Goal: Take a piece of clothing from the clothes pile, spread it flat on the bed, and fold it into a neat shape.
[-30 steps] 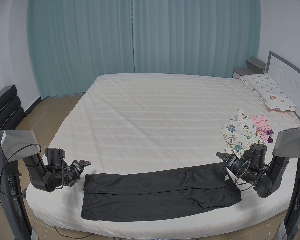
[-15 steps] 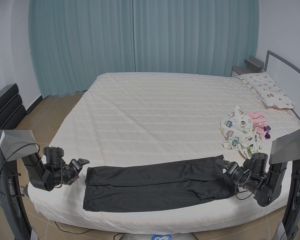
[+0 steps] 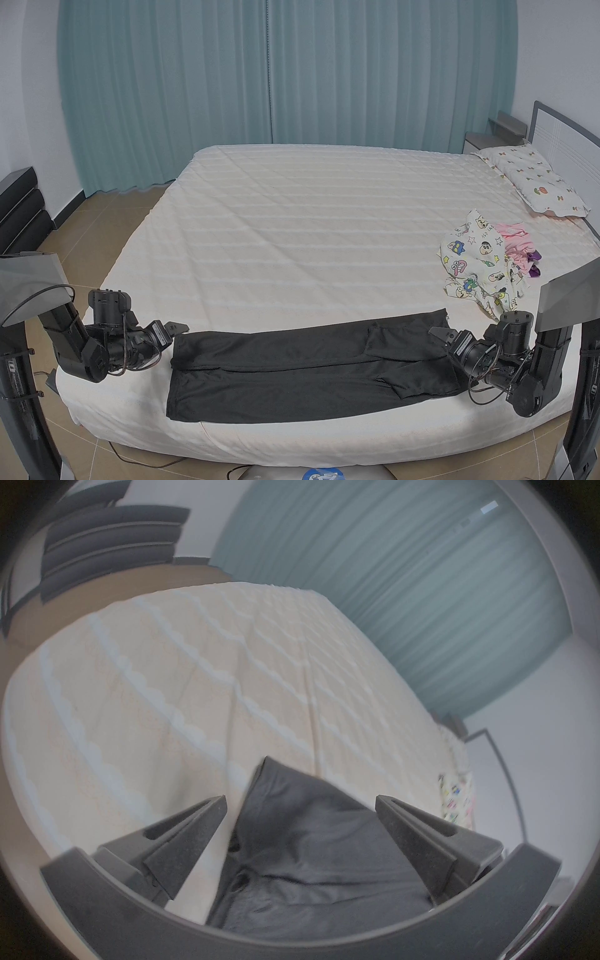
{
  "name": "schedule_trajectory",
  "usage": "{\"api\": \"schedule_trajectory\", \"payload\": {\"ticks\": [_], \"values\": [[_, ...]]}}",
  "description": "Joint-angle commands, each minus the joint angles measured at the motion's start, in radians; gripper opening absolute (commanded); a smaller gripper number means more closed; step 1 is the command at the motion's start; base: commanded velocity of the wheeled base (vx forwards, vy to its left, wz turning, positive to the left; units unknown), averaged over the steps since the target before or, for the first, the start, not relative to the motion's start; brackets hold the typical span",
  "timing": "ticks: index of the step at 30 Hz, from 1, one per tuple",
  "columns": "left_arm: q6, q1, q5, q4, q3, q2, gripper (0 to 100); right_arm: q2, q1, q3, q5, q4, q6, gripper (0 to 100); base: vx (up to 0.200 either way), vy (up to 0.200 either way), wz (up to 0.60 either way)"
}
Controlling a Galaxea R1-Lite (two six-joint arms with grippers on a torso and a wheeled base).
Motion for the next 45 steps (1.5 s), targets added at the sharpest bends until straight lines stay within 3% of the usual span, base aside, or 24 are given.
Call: {"api": "schedule_trajectory", "payload": {"ticks": [1, 5, 25, 26, 45], "values": [[0.058, -0.033, 0.036, 0.038, -0.013, 0.066, 100, 0.000, 0.002, 0.007, 0.000, -0.017, 0.000, 100, 0.000, 0.000, 0.00], [0.094, -0.036, 0.073, 0.035, -0.009, 0.107, 100, -0.001, 0.002, 0.009, 0.000, -0.017, 0.000, 100, 0.000, 0.000, 0.00], [0.110, -0.098, 0.079, 0.035, -0.017, 0.112, 100, 0.000, 0.002, 0.009, -0.001, -0.017, -0.002, 100, 0.000, 0.000, 0.00], [0.117, -0.098, 0.079, 0.035, -0.015, 0.112, 0, -0.001, 0.002, 0.009, -0.001, -0.017, -0.002, 100, 0.000, 0.000, 0.00], [0.158, -0.049, 0.131, 0.041, 0.000, 0.071, 0, -0.005, 0.001, 0.015, 0.000, -0.017, 0.000, 100, 0.000, 0.000, 0.00]]}}
